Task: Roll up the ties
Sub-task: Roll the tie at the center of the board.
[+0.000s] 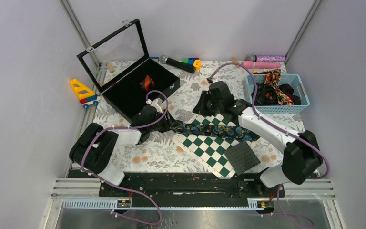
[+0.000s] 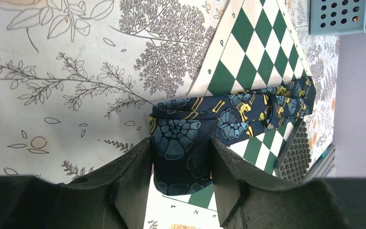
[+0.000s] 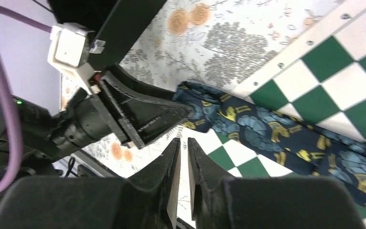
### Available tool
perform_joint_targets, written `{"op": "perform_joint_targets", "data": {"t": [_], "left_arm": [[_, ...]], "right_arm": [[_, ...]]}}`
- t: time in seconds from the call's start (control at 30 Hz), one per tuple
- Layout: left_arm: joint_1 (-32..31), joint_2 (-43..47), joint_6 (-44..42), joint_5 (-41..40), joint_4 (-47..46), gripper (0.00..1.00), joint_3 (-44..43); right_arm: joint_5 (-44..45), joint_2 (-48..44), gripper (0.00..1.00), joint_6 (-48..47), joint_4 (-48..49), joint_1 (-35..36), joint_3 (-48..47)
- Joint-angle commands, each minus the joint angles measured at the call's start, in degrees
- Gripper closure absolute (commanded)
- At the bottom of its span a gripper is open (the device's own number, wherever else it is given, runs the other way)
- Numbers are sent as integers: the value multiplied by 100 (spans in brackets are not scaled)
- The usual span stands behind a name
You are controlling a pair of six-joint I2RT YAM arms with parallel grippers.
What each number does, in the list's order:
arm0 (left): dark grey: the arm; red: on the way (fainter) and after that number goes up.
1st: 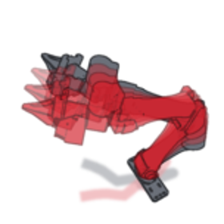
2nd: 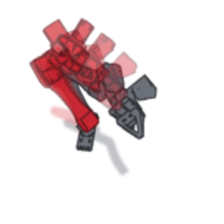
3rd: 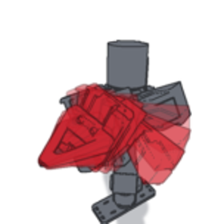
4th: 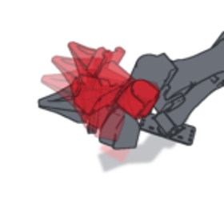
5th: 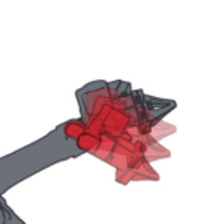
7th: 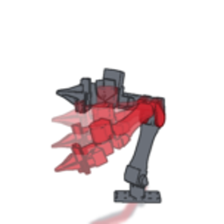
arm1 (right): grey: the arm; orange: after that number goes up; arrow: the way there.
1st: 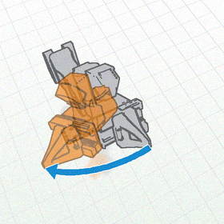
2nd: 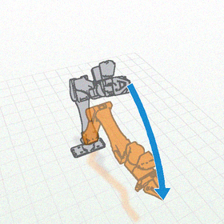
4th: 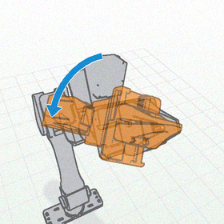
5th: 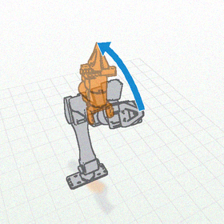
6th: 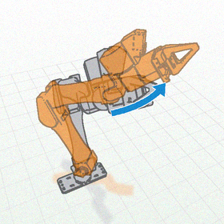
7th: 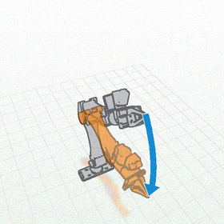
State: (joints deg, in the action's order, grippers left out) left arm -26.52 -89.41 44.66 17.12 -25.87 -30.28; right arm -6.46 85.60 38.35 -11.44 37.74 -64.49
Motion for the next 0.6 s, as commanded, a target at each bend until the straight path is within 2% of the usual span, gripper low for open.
{"op": "perform_joint_targets", "data": {"t": [0.0,0.23,0.57], "left_arm": [[-123,306,-326,-386,427,54,-418],[-428,307,-700,-832,1333,54,-1004],[-736,91,-1305,-1434,2956,54,-1952]], "right_arm": [[213,-463,82,-224,-197,-298,357],[305,-1069,81,-271,-362,-570,683],[614,-1606,80,-593,-775,-636,673]]}}
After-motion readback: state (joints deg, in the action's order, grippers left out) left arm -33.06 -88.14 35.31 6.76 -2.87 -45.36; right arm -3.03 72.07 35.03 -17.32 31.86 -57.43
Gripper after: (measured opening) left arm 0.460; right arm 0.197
